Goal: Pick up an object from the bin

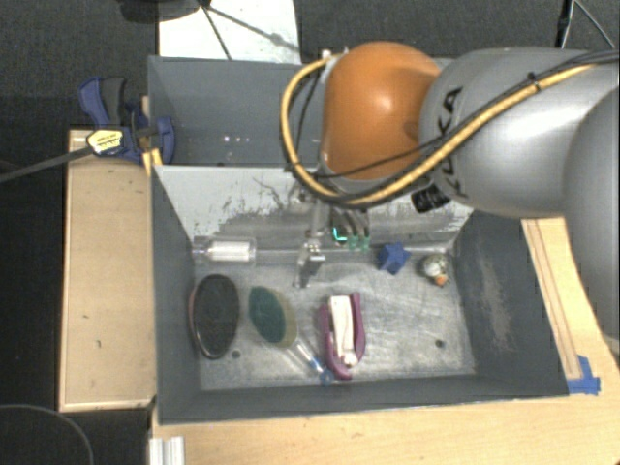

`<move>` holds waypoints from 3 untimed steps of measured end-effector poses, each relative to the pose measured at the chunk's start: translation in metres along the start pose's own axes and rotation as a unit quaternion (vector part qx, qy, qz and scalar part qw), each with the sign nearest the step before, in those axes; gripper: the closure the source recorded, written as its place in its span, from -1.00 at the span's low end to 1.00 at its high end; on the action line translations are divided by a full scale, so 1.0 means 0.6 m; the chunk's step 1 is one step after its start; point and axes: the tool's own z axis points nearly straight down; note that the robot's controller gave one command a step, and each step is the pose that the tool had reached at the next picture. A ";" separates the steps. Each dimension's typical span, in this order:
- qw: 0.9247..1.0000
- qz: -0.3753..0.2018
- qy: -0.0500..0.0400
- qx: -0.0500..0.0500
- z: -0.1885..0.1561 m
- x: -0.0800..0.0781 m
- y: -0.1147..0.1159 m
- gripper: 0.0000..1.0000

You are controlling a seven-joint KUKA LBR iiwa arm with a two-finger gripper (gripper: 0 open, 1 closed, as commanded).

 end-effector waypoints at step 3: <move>0.997 -0.076 -0.011 -0.003 0.217 0.120 -0.072 1.00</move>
Offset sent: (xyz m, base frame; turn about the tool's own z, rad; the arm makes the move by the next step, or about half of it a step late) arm -0.1044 0.0381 -0.1353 -0.1252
